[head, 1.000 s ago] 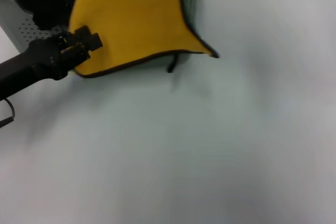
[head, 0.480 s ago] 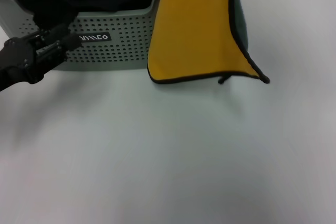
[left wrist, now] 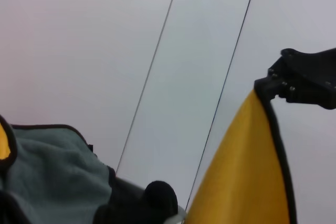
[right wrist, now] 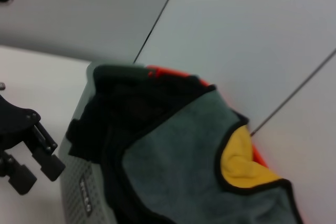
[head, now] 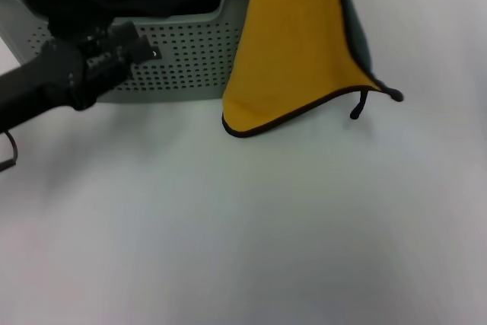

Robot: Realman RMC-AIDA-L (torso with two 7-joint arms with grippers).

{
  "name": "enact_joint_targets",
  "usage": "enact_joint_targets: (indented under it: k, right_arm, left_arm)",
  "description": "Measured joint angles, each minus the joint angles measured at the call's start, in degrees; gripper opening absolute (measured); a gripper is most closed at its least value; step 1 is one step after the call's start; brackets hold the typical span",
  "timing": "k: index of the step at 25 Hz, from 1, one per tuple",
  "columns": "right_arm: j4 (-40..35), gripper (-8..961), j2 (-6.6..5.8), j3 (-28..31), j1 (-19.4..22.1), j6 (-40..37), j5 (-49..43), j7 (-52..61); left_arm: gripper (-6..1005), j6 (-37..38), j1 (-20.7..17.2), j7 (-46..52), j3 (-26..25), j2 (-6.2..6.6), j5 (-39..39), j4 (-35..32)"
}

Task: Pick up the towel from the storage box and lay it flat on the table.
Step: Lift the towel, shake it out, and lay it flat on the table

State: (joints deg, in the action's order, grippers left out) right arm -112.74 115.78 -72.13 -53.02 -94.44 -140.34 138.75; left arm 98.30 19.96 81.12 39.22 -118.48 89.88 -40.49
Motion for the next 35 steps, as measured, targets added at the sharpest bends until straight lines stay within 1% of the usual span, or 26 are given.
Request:
enact_joint_targets:
  k: [5,8,13,15,21,28,30,35]
  right_arm:
    - [6.58,24,0.23,-4.70,-9.58,-2.43,-6.38,2.87]
    - [11.69,24,0.34,-5.84,-15.33,-2.37,-7.39,3.76]
    - [21.30,25,0.41,-5.40,-22.61,-1.72,-8.38,4.45]
    - [23.71,25,0.40,-5.33,-24.45,-1.16,-9.12,4.58]
    - [26.97,26,0.38,-5.25,-26.39,1.32,-9.93,4.39]
    - [29.35,27,0.30,-5.06,-26.62,3.63,-9.59,4.08]
    - [31.38,27,0.29,-4.67,-27.25,4.56,-9.57,4.07]
    - [33.75,28,0.41,-4.54,-28.12,4.91,-9.08,4.10]
  left_arm:
    - [416,-0.21,-0.23,0.01,-0.01,-0.84,3.64,0.04]
    - [416,-0.29,0.06,0.00,-0.02,-1.11,4.59,0.35]
    - [416,-0.92,0.99,-0.16,-0.02,-1.20,4.83,2.01]
    - [416,-1.89,1.02,-0.22,-0.02,-1.21,4.89,2.06]
    - [415,-4.48,1.09,-0.23,-0.01,-1.23,5.75,2.16]
    - [415,-5.70,0.86,-0.42,-0.01,-1.23,5.92,2.18]
    - [415,-6.02,0.69,-0.59,-0.01,-1.23,6.54,2.26]
    - [415,-7.95,1.01,-1.63,-0.01,-1.23,9.33,3.61]
